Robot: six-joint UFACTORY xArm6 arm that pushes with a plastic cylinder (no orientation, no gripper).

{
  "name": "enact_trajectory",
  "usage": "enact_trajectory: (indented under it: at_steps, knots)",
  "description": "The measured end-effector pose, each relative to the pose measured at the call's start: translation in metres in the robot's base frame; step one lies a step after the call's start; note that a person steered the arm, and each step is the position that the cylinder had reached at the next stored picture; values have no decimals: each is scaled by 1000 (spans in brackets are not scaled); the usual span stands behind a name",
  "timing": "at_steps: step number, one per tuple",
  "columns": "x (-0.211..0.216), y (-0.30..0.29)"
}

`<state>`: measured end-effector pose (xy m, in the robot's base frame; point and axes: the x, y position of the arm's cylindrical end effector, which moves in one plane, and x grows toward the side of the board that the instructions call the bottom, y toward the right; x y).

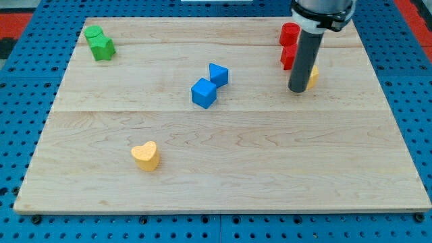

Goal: Move the yellow heart closer to the yellow hexagon

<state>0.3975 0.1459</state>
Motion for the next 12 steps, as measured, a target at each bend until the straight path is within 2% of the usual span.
enact_trajectory:
  at_steps: [1,2,3,4,5,6,7,8,9,10,12]
  knots:
    - [99,2]
    - [198,-44]
    - [221,-74]
    - [205,-173]
    - [197,-228]
    - [171,-265]
    - [143,-245]
    - [148,-291]
    - [138,-295]
    - [101,-233]
    - [84,-148]
